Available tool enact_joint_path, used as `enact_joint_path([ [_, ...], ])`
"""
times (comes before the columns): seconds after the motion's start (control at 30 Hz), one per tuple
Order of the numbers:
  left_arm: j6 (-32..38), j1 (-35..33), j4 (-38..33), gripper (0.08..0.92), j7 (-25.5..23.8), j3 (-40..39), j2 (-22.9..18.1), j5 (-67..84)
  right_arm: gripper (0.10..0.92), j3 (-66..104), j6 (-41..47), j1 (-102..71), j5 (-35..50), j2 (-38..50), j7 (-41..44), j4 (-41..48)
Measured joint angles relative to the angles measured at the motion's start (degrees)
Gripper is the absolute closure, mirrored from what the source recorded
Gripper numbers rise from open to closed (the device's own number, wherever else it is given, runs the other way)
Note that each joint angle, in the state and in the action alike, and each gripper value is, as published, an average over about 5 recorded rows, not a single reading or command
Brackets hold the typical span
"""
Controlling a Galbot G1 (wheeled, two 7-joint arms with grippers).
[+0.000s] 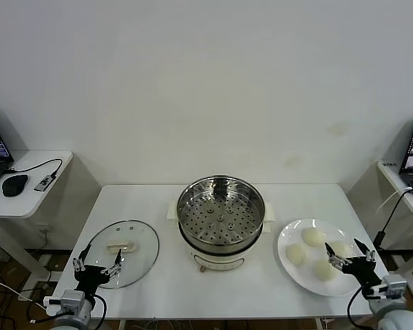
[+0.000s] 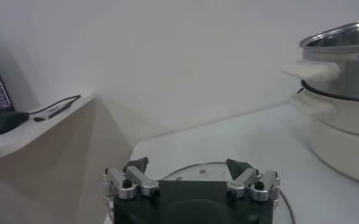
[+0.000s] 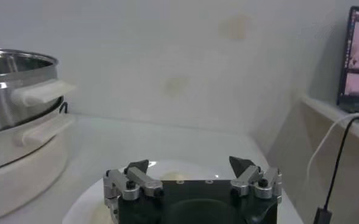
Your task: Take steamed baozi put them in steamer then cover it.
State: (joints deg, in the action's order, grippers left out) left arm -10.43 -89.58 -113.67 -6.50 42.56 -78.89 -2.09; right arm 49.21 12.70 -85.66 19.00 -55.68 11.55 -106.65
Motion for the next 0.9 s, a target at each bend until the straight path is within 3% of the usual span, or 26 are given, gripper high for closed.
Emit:
enact_joint_path([
  [0.17,0.2,-0.7,-0.7,0.177,0.1,-0.1,-0.2,-0.7,0.203,-0.5,1.2,3.9,-4.3,5.9,5.8,1.8],
  [0.4,0.8,-1.9,-1.9,0.177,0.4,-0.1,-0.7,-2.2,0.203,-6.5,1.9,16.1,-14.9,17.4,22.7,7.3],
  [0.67,1.1,-2.5,-3.2,0.177,0.3,-0.1,-1.3,-3.4,0.203,-25.7,0.3,38.7,-25.0,25.7,43.3,14.5],
  [0.9,1.4,-3.4,-4.4,0.177,0.2,0.3,-1.5,-4.2,0.203,-43.4,-1.9,53.3,-31.5,27.9,54.1,19.0],
])
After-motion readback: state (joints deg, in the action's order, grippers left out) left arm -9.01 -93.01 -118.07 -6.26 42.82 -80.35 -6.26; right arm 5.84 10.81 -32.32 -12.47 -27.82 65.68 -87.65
